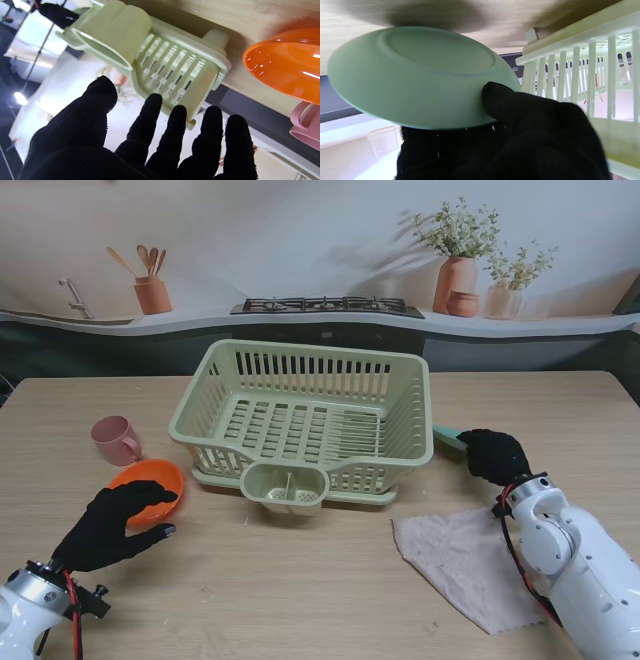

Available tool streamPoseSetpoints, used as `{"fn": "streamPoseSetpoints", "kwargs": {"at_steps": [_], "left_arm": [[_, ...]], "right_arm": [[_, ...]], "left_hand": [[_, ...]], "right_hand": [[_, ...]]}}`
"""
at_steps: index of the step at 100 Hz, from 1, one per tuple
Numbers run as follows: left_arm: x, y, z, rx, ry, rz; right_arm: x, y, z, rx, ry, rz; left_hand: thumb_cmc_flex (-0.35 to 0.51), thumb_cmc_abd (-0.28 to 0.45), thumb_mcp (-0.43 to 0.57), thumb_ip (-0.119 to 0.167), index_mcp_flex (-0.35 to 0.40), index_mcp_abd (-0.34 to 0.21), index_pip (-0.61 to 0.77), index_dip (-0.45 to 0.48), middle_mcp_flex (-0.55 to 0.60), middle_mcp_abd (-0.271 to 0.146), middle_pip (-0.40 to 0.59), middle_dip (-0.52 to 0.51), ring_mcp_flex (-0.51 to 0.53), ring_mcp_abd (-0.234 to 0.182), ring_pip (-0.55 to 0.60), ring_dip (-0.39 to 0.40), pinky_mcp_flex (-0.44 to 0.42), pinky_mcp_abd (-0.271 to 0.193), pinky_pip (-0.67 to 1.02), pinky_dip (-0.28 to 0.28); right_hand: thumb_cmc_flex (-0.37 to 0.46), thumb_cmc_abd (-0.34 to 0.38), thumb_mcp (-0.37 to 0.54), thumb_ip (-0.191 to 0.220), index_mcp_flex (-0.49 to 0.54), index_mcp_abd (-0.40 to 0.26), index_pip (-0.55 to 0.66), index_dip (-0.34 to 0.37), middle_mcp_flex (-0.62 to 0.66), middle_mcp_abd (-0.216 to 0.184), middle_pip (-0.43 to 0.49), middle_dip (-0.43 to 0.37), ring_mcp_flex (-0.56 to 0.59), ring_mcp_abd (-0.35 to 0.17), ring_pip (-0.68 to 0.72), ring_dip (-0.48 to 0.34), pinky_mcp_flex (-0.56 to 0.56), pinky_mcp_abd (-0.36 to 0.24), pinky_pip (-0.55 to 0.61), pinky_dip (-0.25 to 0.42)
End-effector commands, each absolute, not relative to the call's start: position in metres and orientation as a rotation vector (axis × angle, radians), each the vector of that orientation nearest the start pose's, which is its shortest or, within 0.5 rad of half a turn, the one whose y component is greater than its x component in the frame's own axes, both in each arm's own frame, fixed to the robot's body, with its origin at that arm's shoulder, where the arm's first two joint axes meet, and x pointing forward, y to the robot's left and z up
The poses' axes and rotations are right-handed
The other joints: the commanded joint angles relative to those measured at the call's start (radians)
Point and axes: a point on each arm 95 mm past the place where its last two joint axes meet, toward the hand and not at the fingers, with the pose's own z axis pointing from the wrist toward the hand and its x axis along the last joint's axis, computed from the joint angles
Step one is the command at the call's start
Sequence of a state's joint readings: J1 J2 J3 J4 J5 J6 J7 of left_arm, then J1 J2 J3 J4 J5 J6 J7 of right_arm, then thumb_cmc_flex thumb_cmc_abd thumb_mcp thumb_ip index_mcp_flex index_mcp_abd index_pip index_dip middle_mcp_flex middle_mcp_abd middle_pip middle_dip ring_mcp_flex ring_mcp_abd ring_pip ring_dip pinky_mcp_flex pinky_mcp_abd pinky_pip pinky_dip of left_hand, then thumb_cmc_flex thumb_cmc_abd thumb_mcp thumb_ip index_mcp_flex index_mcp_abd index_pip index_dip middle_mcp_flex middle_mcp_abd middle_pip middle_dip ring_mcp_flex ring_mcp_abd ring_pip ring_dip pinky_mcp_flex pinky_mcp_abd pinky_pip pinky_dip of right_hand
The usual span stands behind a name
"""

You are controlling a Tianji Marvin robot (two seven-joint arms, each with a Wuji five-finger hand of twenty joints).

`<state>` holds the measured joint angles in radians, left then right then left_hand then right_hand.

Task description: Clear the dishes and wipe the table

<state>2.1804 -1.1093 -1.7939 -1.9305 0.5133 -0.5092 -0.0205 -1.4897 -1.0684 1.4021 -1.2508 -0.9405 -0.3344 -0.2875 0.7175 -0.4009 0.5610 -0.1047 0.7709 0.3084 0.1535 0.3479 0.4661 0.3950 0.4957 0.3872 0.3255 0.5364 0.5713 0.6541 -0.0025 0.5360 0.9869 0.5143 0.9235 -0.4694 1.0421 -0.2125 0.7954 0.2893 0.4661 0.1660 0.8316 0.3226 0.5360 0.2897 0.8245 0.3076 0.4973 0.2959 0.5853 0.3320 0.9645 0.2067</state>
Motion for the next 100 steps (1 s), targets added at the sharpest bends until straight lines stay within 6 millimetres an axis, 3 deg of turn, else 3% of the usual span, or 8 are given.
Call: {"fn": "streamPoseSetpoints", "kwargs": {"at_steps": [1,44,100], "left_arm": [[0.259,0.11,-0.289,-1.446,1.246,-1.942],[0.258,0.11,-0.289,-1.448,1.249,-1.941],[0.258,0.11,-0.29,-1.446,1.255,-1.941]], "right_arm": [[0.424,-0.121,-0.345,1.168,1.295,1.586],[0.416,-0.128,-0.322,1.081,1.156,1.65],[0.421,-0.131,-0.271,0.933,1.033,1.782]], "left_hand": [[-0.035,0.022,-0.013,0.014,0.018,-0.02,0.005,0.004,0.004,-0.034,-0.009,-0.021,0.007,-0.024,-0.006,0.014,-0.005,-0.007,-0.03,-0.02],[-0.036,0.024,-0.015,0.014,0.021,-0.019,0.007,0.005,0.005,-0.036,-0.01,-0.021,0.006,-0.023,-0.007,0.014,-0.005,-0.007,-0.03,-0.02],[-0.036,0.022,-0.008,0.014,0.021,-0.02,0.007,0.006,0.006,-0.035,-0.01,-0.021,0.007,-0.024,-0.008,0.014,-0.005,-0.007,-0.03,-0.02]], "right_hand": [[0.117,0.064,0.096,0.012,0.132,-0.039,0.087,0.001,0.021,0.021,0.013,0.009,0.047,0.056,0.055,0.024,0.098,0.044,0.188,0.033],[0.12,0.04,0.112,-0.013,0.158,-0.031,0.093,0.001,0.045,0.035,0.017,0.01,0.072,0.073,0.084,0.031,0.14,0.046,0.224,0.013],[0.12,0.036,0.115,-0.02,0.158,-0.026,0.096,0.0,0.047,0.038,0.023,0.013,0.077,0.073,0.096,0.033,0.143,0.04,0.242,-0.005]]}}
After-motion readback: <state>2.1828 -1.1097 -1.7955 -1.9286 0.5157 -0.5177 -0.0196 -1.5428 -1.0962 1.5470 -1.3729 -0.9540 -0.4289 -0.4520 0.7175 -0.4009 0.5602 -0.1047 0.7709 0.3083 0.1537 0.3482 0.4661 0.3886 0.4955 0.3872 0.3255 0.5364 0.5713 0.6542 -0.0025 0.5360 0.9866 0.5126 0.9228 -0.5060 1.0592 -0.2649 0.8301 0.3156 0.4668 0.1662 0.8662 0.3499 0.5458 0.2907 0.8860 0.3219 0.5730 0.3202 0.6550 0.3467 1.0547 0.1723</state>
